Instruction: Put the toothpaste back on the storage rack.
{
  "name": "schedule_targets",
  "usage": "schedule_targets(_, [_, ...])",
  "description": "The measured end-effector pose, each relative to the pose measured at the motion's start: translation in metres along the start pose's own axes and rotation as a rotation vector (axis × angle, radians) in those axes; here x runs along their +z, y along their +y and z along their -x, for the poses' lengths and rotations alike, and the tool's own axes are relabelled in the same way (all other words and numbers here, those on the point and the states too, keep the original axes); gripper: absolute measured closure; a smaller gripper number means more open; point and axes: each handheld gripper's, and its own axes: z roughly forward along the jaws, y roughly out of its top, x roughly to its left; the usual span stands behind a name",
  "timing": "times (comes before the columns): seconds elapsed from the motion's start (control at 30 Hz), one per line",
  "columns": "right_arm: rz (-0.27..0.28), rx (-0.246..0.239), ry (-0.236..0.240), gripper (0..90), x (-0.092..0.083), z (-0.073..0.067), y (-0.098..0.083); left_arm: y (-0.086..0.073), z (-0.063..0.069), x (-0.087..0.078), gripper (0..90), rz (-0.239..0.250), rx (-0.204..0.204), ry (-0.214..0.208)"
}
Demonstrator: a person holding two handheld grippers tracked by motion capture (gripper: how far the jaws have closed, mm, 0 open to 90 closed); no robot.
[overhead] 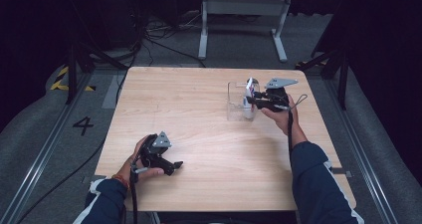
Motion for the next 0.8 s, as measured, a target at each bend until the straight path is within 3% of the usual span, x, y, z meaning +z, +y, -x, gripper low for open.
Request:
schedule_targets(0.1, [-0.03,-0.012,-0.009,65.4,0.0035,-0.0014,-0.002,0.0,0.0,0.0,0.2,0.0,0.0,0.0])
schedule_targets(0.4, [-0.02,0.007,-0.006,64.4,0.0035,-0.0016,-0.0035,0.0,0.0,0.0,0.2,0.0,0.0,0.0])
schedule_targets(0.8, [-0.013,0.02,-0.008,54.6,0.0047,-0.0052,-0.003,0.0,0.0,0.0,0.2,0.0,0.0,0.0])
